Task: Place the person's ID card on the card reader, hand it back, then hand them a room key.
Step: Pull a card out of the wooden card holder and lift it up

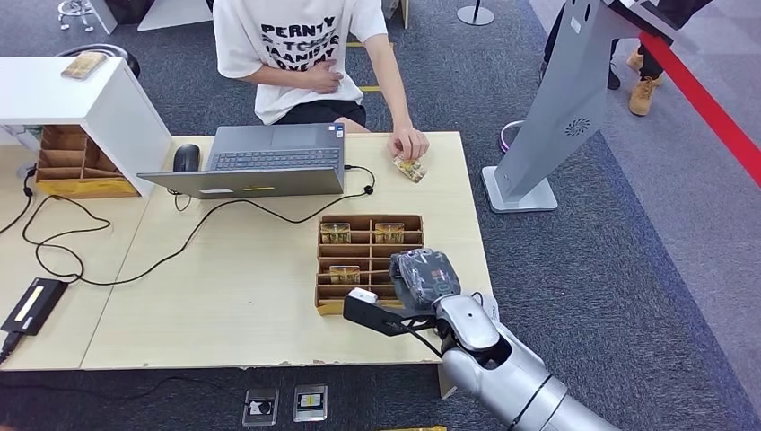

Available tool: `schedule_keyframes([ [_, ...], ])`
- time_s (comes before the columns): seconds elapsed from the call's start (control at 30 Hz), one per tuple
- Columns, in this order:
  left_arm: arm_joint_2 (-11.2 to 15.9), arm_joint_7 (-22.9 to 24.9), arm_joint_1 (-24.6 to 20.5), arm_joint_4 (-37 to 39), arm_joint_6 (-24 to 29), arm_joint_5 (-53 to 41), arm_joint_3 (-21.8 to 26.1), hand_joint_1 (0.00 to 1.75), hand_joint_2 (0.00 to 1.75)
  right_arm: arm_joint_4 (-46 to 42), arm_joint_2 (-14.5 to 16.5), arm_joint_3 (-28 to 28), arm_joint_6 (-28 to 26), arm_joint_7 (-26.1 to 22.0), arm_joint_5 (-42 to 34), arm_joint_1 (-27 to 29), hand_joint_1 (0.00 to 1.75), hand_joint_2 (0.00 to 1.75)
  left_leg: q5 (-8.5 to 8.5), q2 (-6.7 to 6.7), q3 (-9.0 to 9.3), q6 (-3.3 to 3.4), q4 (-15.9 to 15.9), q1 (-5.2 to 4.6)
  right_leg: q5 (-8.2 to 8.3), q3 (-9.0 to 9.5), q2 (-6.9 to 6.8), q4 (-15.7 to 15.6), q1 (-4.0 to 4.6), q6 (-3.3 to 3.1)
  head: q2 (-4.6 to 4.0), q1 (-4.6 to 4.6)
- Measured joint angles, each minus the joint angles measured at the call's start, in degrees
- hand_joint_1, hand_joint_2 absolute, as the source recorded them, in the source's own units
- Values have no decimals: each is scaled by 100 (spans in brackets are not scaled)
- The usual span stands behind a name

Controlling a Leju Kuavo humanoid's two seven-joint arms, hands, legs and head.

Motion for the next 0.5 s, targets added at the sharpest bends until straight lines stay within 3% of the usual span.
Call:
schedule_keyframes([
  [0.5, 27, 0, 0, 0, -48, -91, -2, 0, 0, 27, -5, -9, -21, 159, -27, -4, 174, 175, 0, 1, 4, 0, 0, 0, 0, 2, 0, 0, 0, 0, 0, 0],
])
